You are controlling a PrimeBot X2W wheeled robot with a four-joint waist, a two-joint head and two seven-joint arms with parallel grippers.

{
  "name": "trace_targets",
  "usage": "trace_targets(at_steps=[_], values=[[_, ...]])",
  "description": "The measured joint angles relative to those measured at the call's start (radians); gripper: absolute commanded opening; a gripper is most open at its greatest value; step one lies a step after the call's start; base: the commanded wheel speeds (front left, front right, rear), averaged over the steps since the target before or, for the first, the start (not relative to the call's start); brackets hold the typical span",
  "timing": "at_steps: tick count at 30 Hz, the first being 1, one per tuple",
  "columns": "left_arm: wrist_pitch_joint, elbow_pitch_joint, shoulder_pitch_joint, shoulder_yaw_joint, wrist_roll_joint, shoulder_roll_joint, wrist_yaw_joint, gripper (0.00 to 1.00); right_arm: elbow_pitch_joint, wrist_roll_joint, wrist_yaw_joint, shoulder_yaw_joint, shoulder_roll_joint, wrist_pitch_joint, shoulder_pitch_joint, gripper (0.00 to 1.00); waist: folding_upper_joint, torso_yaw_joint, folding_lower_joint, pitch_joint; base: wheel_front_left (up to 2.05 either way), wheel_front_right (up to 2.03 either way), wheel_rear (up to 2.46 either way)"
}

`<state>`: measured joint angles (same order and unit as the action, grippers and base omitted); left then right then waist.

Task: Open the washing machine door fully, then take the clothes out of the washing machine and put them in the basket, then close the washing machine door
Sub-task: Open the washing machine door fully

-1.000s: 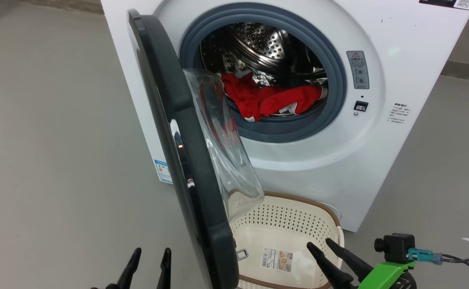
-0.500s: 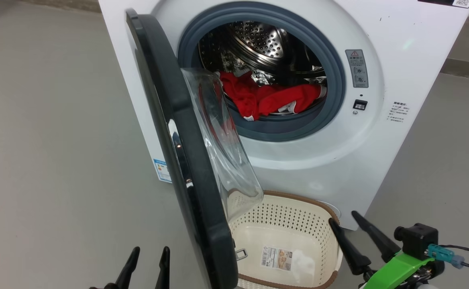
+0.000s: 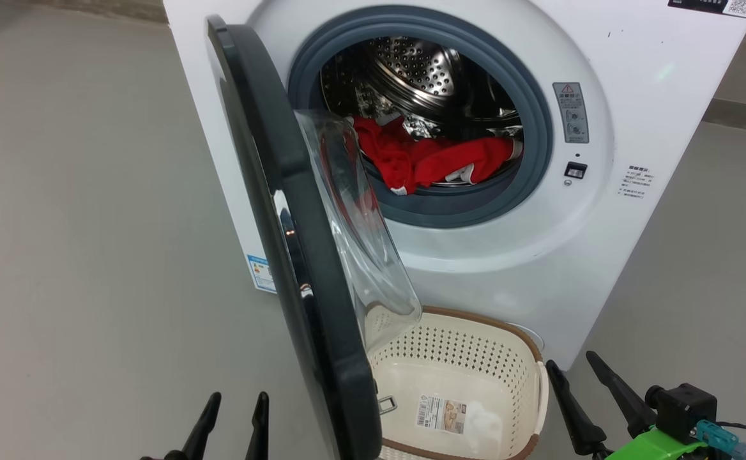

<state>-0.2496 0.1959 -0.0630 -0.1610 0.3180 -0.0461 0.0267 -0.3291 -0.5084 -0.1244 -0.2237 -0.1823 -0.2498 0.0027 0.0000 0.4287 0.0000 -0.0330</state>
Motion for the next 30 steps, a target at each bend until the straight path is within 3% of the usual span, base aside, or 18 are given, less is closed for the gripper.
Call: trace_targets(at_steps=[10,11,12,13,14,21,30], values=[[0.0,0.0,0.0,0.0,0.0,0.0,0.0,1.0,-0.006,0.007,0.0,0.013,0.007,0.0,0.0,1.0,0.0,-0.003,0.0,-0.007,0.0,0.0,0.0],[0.0,0.0,0.0,0.0,0.001,0.0,0.001,0.8,-0.007,0.007,0.0,0.013,0.007,0.0,0.0,1.0,0.0,-0.003,0.0,-0.008,0.0,0.0,0.0],[0.0,0.0,0.0,0.0,0.002,0.0,0.001,0.42,-0.007,0.007,0.0,0.013,0.007,0.0,0.0,1.0,0.0,-0.003,0.0,-0.008,0.0,0.0,0.0],[0.0,0.0,0.0,0.001,0.003,0.0,0.001,0.16,-0.007,0.007,0.0,0.012,0.007,0.0,0.0,1.0,0.0,-0.003,0.0,-0.009,0.0,0.0,0.0],[0.0,0.0,0.0,0.001,0.005,0.0,0.001,0.0,-0.007,0.007,0.0,0.012,0.007,0.0,0.0,1.0,0.0,-0.004,0.0,-0.008,0.0,0.0,0.0],[0.0,-0.048,0.0,0.017,0.011,0.0,0.001,0.0,-0.007,0.007,0.0,0.008,0.008,0.0,0.0,1.0,0.0,-0.005,0.0,-0.008,0.0,0.0,0.0],[0.0,-0.333,0.063,0.02,0.015,0.0,-0.039,0.0,-0.008,0.007,0.0,0.002,0.007,0.0,0.0,1.0,0.0,-0.004,0.0,0.0,0.0,0.0,0.0]])
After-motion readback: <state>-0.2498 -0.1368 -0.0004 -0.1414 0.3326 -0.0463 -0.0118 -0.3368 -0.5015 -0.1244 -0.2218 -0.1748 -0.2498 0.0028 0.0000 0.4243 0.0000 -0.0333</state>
